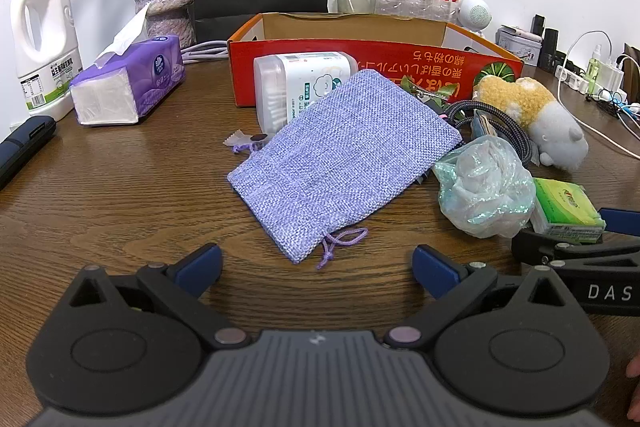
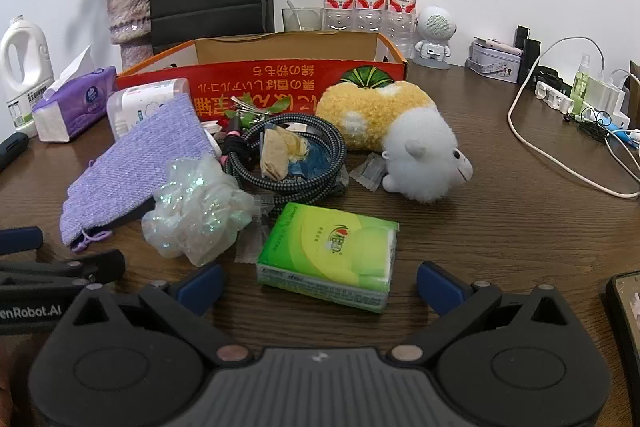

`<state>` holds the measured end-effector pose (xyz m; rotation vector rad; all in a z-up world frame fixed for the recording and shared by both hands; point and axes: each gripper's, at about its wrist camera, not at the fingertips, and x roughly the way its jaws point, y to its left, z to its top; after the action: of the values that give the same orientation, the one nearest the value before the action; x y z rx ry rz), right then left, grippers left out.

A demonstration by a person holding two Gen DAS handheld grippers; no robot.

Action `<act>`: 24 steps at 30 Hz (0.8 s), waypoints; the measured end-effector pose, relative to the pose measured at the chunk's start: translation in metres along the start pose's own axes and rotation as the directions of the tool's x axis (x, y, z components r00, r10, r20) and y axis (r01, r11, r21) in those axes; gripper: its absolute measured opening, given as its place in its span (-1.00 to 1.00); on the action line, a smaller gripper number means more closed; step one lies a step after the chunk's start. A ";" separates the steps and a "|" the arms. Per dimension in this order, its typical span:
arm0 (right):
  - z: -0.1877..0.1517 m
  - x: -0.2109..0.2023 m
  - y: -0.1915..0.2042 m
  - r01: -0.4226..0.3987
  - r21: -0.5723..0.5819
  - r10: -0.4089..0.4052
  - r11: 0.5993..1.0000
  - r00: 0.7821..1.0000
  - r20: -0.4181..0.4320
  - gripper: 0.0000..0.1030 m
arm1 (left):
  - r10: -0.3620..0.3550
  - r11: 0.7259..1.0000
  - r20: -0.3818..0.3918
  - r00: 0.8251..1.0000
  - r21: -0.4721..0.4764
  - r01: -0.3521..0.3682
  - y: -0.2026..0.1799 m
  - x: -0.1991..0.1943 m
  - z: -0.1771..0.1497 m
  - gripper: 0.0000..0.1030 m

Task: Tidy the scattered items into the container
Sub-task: 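Grasp the lavender pouch with the left tool while the right tool grasps the green tissue pack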

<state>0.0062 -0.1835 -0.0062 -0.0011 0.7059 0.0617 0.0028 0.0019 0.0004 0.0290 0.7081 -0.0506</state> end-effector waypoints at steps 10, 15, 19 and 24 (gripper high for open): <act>0.001 0.002 0.000 0.001 0.002 -0.001 1.000 1.000 -0.002 1.00 | 0.000 1.000 -0.001 1.000 0.000 0.000 0.000 0.000 0.000 1.00; 0.000 0.002 0.000 -0.001 0.004 0.001 1.000 1.000 0.000 1.00 | 0.001 1.000 0.000 1.000 0.001 -0.001 0.002 -0.001 -0.001 1.00; 0.001 0.002 0.001 0.003 0.001 -0.003 1.000 1.000 -0.003 1.00 | 0.003 1.000 0.000 1.000 -0.001 -0.003 0.002 -0.001 -0.002 1.00; 0.000 0.000 -0.003 -0.014 0.021 0.014 1.000 1.000 0.016 0.87 | -0.006 1.000 0.005 1.000 0.005 0.006 0.001 0.000 0.000 1.00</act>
<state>0.0064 -0.1865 -0.0061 0.0244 0.6904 0.0678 0.0030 0.0030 0.0008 0.0319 0.7026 -0.0582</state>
